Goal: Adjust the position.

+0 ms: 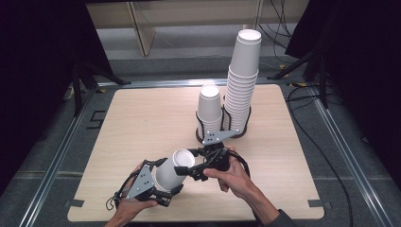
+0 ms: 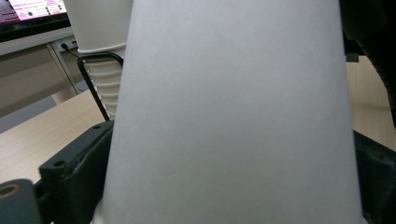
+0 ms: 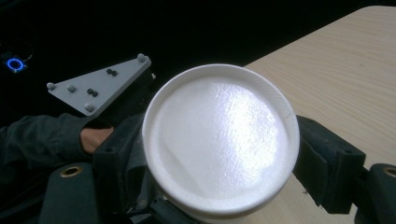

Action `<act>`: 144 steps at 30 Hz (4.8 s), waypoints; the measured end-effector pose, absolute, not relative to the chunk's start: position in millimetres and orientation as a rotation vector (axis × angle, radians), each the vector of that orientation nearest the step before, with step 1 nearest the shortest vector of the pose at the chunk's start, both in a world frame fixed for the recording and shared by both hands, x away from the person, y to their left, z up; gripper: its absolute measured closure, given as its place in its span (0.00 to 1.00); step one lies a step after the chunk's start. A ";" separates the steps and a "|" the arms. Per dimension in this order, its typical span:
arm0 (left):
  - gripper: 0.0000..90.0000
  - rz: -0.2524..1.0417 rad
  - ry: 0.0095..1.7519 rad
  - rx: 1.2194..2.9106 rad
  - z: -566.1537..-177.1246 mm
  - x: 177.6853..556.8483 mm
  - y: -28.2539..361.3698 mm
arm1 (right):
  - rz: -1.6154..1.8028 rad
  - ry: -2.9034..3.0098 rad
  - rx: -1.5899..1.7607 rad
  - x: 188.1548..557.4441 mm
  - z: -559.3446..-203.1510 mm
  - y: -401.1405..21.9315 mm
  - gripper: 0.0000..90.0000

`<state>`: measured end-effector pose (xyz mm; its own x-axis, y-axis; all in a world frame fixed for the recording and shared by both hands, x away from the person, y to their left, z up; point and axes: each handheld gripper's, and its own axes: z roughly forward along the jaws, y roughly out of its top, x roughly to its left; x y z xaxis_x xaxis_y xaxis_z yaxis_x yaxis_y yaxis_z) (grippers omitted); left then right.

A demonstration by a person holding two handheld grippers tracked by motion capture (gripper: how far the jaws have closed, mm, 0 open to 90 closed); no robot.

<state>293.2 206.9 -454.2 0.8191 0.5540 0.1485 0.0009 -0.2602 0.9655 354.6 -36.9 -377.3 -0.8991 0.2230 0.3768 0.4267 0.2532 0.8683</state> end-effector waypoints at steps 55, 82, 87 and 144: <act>0.16 0.612 0.269 2.213 -455.7 288.6 194.0 | -1.196 -2.958 -0.221 337.6 -381.8 -23.6 0.19; 0.09 0.540 0.265 2.046 -458.6 292.9 199.7 | -1.291 -2.758 -0.237 350.0 -387.9 -29.2 0.27; 0.08 0.499 0.275 1.957 -455.3 293.5 202.2 | -1.353 -2.671 -0.268 355.1 -383.8 -38.0 0.27; 0.16 0.471 0.185 2.183 -449.0 286.0 192.7 | -0.754 -3.257 0.178 323.7 -388.1 -9.3 0.21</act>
